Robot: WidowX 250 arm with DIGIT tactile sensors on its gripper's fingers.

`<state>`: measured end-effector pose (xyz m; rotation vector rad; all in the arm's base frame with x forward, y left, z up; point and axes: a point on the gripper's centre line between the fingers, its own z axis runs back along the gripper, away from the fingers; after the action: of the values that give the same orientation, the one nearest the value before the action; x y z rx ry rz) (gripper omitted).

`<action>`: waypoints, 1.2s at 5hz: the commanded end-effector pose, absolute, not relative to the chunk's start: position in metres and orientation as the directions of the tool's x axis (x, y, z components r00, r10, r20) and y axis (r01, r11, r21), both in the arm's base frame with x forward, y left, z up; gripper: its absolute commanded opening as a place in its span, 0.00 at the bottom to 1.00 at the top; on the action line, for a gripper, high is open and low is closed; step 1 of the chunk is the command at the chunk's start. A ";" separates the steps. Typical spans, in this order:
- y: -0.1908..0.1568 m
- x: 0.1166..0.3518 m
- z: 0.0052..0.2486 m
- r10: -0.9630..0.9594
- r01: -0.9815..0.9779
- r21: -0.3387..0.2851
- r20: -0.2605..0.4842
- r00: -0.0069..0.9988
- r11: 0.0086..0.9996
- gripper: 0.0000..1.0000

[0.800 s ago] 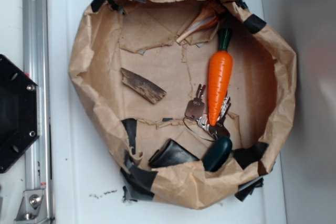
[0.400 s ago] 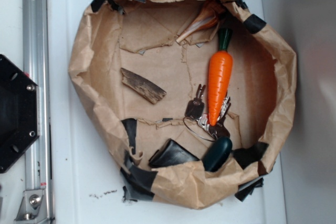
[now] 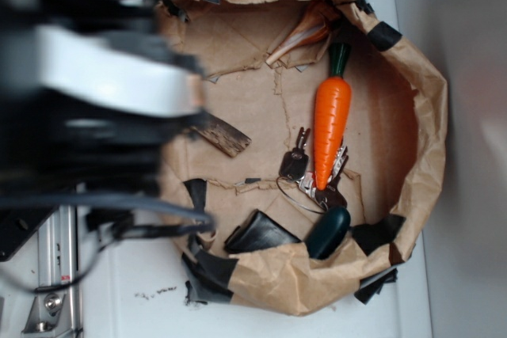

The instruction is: Grab the wood chip.

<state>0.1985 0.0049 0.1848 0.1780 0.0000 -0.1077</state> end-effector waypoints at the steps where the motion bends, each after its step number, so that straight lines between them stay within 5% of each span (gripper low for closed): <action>1: 0.024 0.220 0.137 -0.399 0.387 0.173 0.036 0.916 0.906 1.00; 2: 0.033 0.237 0.116 -0.423 0.414 0.115 0.068 0.904 0.903 1.00; 4: 0.028 0.278 0.069 -0.473 0.472 0.065 -0.001 0.881 0.879 1.00; 6: 0.003 0.252 0.067 -0.540 0.538 0.091 0.000 0.842 0.838 1.00</action>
<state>0.2452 0.0111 0.0536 0.0737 0.0361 -0.5609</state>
